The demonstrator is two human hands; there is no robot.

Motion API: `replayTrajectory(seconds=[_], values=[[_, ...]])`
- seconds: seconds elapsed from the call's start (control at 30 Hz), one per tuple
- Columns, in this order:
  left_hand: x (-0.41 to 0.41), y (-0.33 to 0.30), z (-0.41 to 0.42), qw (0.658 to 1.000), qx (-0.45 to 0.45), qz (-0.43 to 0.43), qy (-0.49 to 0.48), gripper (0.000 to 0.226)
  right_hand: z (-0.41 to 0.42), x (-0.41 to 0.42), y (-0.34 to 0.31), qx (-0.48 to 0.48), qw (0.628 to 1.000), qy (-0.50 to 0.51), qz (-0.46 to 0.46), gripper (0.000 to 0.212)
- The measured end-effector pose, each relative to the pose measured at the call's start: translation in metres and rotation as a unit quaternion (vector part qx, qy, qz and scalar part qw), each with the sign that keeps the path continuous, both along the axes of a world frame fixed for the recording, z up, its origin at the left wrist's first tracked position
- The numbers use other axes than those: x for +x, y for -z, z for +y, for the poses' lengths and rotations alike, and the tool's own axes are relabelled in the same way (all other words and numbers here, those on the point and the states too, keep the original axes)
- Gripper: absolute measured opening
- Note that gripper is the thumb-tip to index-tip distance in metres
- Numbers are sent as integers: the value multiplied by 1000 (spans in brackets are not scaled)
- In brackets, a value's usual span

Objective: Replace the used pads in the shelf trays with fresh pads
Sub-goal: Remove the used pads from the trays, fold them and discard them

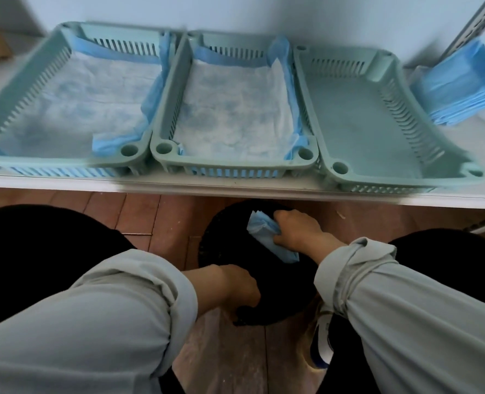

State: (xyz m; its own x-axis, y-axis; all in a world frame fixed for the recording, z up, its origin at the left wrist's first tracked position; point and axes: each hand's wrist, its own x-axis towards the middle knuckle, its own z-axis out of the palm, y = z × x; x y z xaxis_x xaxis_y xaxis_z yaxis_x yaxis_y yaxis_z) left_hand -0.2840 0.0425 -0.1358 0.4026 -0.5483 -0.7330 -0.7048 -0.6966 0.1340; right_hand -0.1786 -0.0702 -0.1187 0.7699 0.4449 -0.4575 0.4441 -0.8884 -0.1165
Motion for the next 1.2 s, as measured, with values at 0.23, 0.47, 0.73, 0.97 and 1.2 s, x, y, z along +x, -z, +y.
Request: replayTrajectory(seconds=[0.23, 0.47, 0.73, 0.97, 1.2], values=[[30, 6, 23, 941, -93, 40, -324, 39, 8, -5, 19, 22, 997, 56, 48, 35], [52, 39, 37, 866, -55, 37, -496, 34, 16, -4, 57, 10, 989, 104, 109, 42], [60, 49, 27, 853, -41, 69, -515, 36, 26, -10, 87, -36, 985, 99, 134, 41], [56, 45, 34, 855, -56, 73, -510, 33, 20, -14, 92, -33, 982, 92, 163, 36], [56, 32, 39, 855, -76, 59, -510, 31, 30, -12, 69, 2, 989, 72, 131, 29]])
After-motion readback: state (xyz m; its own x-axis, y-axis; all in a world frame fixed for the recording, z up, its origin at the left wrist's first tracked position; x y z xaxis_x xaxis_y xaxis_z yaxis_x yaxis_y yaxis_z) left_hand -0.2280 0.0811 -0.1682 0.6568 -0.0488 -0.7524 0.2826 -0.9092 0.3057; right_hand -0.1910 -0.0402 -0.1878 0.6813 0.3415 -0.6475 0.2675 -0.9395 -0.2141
